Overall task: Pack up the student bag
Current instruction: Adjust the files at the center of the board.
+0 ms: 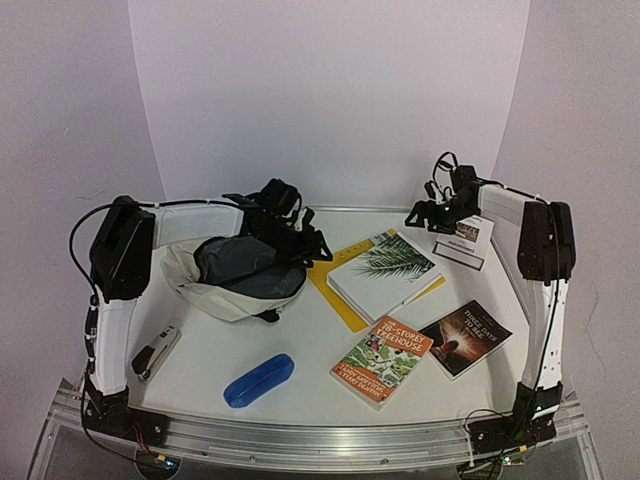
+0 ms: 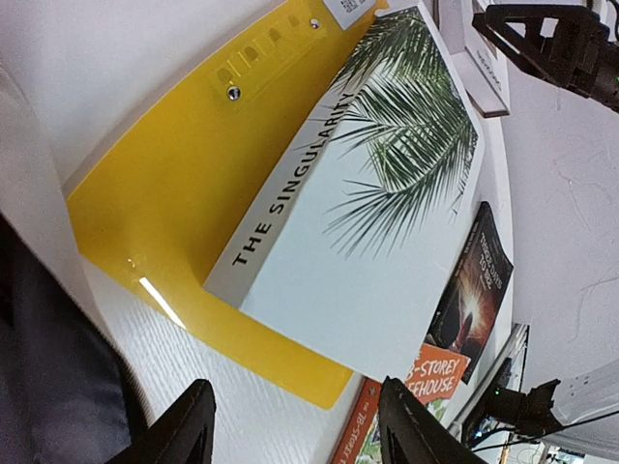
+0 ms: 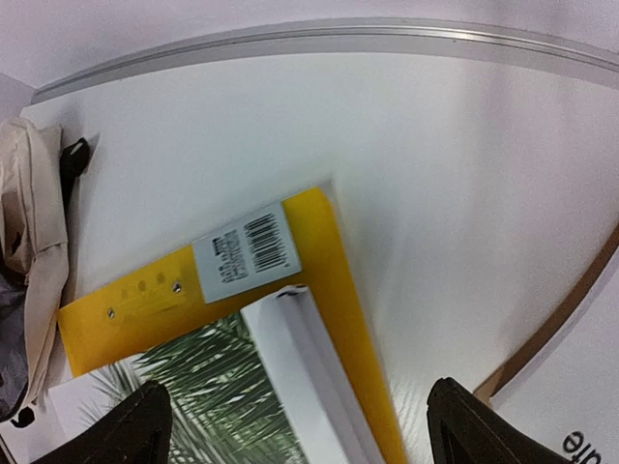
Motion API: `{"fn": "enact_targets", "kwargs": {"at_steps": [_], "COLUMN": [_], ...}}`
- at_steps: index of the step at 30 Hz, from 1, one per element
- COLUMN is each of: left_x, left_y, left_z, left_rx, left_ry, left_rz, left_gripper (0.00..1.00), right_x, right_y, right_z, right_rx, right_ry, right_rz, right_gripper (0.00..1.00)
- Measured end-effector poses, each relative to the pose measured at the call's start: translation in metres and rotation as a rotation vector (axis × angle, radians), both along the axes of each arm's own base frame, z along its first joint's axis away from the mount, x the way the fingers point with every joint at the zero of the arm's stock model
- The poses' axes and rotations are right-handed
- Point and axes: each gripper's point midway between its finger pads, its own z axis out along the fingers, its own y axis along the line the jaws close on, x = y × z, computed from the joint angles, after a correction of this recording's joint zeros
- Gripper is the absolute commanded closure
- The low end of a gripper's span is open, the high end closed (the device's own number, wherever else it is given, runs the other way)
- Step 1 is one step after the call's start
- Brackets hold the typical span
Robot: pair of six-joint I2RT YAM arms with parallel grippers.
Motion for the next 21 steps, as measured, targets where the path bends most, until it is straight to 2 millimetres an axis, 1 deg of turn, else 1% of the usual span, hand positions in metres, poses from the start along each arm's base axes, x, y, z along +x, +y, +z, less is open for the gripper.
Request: {"fn": "enact_targets", "kwargs": {"at_steps": [3, 8, 12, 17, 21], "left_x": [0.008, 0.019, 0.023, 0.026, 0.029], "left_y": [-0.011, -0.013, -0.010, -0.003, 0.005], "left_z": [-0.015, -0.029, -0.045, -0.067, -0.074], "left_rx": [-0.003, 0.006, 0.025, 0.067, 0.105], "left_ry": [0.028, 0.056, 0.089, 0.129, 0.141], "left_rz": [0.030, 0.089, 0.126, 0.189, 0.244], "left_gripper": [0.45, 0.45, 0.45, 0.45, 0.43], "right_x": [0.008, 0.020, 0.032, 0.041, 0.048], "right_y": [-0.001, 0.011, 0.016, 0.018, 0.019], "right_z": [-0.009, -0.016, -0.021, -0.032, -0.043], "right_rx": [0.021, 0.045, 0.049, 0.053, 0.060], "right_ry": [0.017, 0.018, 0.003, 0.005, 0.008], "right_rz": [-0.007, 0.006, 0.003, -0.007, -0.014], "right_gripper": [0.14, 0.17, 0.18, 0.19, 0.19]}}
